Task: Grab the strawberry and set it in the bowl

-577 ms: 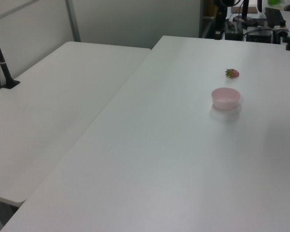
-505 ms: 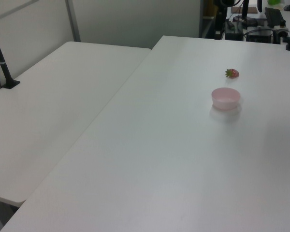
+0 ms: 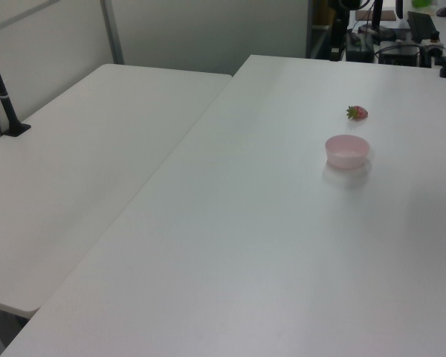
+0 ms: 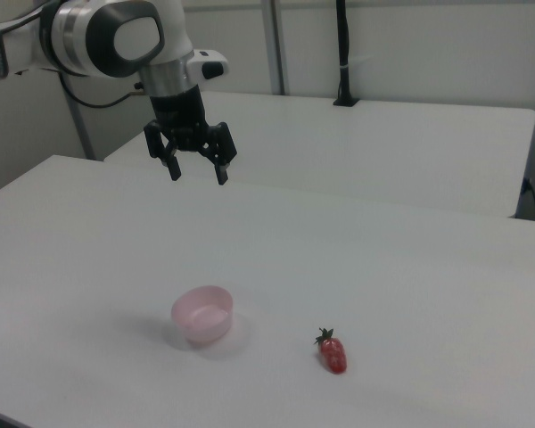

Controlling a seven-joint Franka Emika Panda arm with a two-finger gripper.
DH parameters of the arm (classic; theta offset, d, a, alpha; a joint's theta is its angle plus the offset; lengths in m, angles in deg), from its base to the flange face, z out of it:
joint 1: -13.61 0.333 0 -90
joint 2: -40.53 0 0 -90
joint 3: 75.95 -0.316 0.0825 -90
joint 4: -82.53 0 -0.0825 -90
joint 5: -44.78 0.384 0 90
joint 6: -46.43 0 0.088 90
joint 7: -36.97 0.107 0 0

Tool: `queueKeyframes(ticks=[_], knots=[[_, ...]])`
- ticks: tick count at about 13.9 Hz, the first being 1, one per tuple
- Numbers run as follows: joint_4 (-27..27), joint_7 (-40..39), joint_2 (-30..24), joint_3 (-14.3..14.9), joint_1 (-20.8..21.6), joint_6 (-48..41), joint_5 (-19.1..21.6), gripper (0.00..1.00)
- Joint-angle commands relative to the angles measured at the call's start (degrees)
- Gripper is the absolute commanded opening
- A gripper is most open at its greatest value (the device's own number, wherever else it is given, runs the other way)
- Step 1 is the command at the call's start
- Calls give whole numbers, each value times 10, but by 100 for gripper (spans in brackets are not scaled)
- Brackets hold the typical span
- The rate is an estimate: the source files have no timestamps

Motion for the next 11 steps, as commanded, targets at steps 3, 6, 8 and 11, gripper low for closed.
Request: queueKeyframes(ticks=[3, 6, 8, 11], knots=[[-13, 0, -16, 9, 9, -11, 6, 100], [-13, -6, -15, 15, 8, -10, 6, 100], [-16, -10, -11, 26, 8, -4, 4, 100], [-23, -39, 2, 56, 8, -2, 4, 100]])
